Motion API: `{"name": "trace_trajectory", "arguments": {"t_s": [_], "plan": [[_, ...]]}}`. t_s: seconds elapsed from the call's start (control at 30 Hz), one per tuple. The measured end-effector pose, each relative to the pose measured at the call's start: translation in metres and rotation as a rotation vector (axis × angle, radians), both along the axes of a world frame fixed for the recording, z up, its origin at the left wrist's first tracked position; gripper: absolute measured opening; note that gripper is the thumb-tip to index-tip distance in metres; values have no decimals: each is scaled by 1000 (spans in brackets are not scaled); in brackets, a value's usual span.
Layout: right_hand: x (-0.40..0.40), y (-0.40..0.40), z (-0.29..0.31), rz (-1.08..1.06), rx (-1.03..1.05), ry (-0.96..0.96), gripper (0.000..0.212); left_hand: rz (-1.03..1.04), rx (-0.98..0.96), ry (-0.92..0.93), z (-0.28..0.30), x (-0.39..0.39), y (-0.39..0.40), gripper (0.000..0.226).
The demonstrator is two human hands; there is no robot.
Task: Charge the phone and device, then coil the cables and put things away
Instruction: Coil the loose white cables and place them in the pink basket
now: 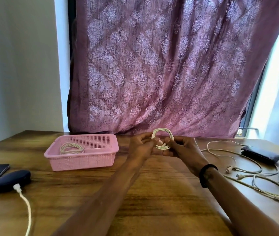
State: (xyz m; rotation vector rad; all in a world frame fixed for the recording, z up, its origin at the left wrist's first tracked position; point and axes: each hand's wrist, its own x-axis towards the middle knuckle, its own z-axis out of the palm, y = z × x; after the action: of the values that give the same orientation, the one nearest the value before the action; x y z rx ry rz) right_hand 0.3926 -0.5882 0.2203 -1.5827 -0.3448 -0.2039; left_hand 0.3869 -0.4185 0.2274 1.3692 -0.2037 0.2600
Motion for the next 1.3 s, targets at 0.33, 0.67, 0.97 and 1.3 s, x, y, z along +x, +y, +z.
{"name": "trace_trajectory", "arguments": {"t_s": [0.33, 0.67, 0.97, 1.3], "plan": [[6, -2, -6, 195, 159, 165, 37, -17, -140, 40, 3, -3, -2, 17], [3, -10, 1, 248, 101, 144, 33, 250, 513, -371, -3, 1, 3, 19], [-8, -24, 17, 472, 373, 280, 45, -193, -100, 12, 5, 5, 15, 9], [1, -20, 4, 158, 240, 325, 26, -139, -257, 203, -14, 12, 10, 10]]}}
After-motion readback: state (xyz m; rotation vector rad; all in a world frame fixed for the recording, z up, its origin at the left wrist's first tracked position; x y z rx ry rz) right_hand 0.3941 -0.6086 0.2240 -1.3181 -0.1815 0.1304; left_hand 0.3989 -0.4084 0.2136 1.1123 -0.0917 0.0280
